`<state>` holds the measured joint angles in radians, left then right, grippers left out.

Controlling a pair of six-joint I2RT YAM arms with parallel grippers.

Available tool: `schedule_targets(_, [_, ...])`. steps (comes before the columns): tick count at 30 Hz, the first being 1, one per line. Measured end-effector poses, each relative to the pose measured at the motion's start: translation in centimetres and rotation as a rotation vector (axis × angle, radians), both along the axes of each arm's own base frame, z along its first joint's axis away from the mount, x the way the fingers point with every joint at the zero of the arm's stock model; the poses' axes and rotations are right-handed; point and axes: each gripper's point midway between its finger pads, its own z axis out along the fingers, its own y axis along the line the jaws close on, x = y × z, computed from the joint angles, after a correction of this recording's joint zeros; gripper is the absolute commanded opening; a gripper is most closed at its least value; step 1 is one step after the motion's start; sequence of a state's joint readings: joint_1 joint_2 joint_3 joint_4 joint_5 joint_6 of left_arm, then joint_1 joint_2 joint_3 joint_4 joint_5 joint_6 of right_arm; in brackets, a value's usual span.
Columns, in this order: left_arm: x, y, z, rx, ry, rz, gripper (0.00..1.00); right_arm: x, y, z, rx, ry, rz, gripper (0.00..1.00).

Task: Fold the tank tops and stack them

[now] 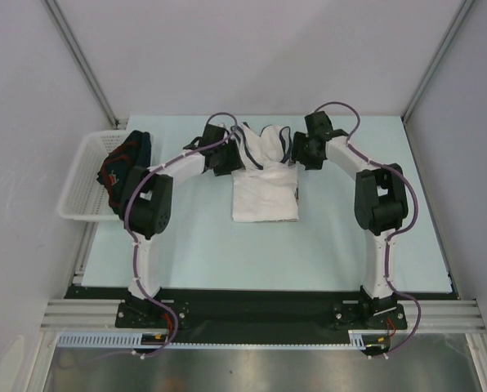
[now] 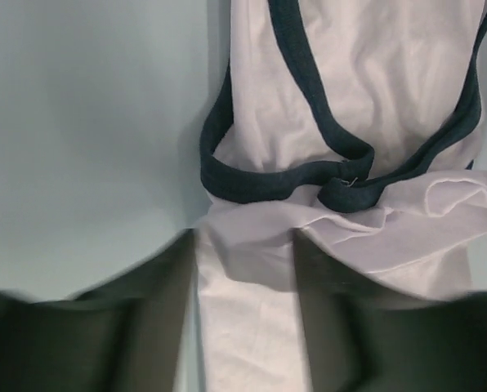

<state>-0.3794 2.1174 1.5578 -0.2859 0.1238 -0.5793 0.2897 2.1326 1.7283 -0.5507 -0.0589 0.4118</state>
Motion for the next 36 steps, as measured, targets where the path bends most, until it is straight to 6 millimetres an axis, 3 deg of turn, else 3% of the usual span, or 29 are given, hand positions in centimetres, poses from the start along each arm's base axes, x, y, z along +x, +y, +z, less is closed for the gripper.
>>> schedule_targets(1, [0.1,0.2,0.0,0.001,-0.003,-0.003,0.75,0.1,-0.3,-0.1,-0.004,-0.001,-0.006,0.74])
schedule_targets(3, [0.6,0.3,0.4,-0.007,-0.027,-0.005,0.8,0.4,-0.9,0.1,-0.008,-0.024,-0.01,0.75])
schedule_targets(6, [-0.1,0.6,0.5,-0.017,-0.046,-0.008,0.84,-0.8,-1.7,0.3,-0.001,-0.041,-0.016,0.65])
schedule_targets(11, [-5.1,1.7,1.5,-0.035,-0.043,-0.036,0.81,-6.5,-1.7,1.5,0.051,-0.052,0.039,0.59])
schedule_targets(15, [-9.0,1.4,2.9,-0.06,-0.069,-0.08,0.72,-10.2,-0.9,1.7,0.123,-0.07,0.101,0.4])
schedule_targets(16, [-9.7,1.0,3.3,-0.07,-0.079,-0.097,0.68,-11.0,-0.5,1.5,0.146,-0.068,0.119,0.4])
schedule_targets(17, [-10.5,0.4,3.5,-0.081,-0.088,-0.116,0.68,-11.5,-0.2,1.4,0.166,-0.064,0.131,0.4])
schedule_targets(19, [-11.8,-0.6,3.8,-0.1,-0.094,-0.151,0.68,-12.4,0.4,0.9,0.208,-0.055,0.152,0.57])
schedule_targets(20, [-12.3,-1.0,3.7,-0.104,-0.092,-0.166,0.69,-12.9,0.7,0.6,0.222,-0.046,0.163,0.61])
schedule_targets(23, [-13.4,-1.7,3.1,-0.104,-0.077,-0.187,0.69,-13.6,1.2,0.1,0.236,-0.037,0.182,0.63])
schedule_targets(29, [-13.8,-1.2,1.7,-0.098,-0.055,-0.178,0.62,-14.7,1.8,-1.3,0.251,-0.016,0.203,0.38])
schedule_targets(31, [-13.6,-1.4,1.2,-0.098,-0.051,-0.178,0.55,-14.5,1.8,-2.0,0.246,-0.01,0.202,0.21])
schedule_targets(36, [-14.3,-0.9,-2.0,-0.071,0.021,-0.166,0.47,-15.3,1.3,-4.6,0.243,0.053,0.173,0.22])
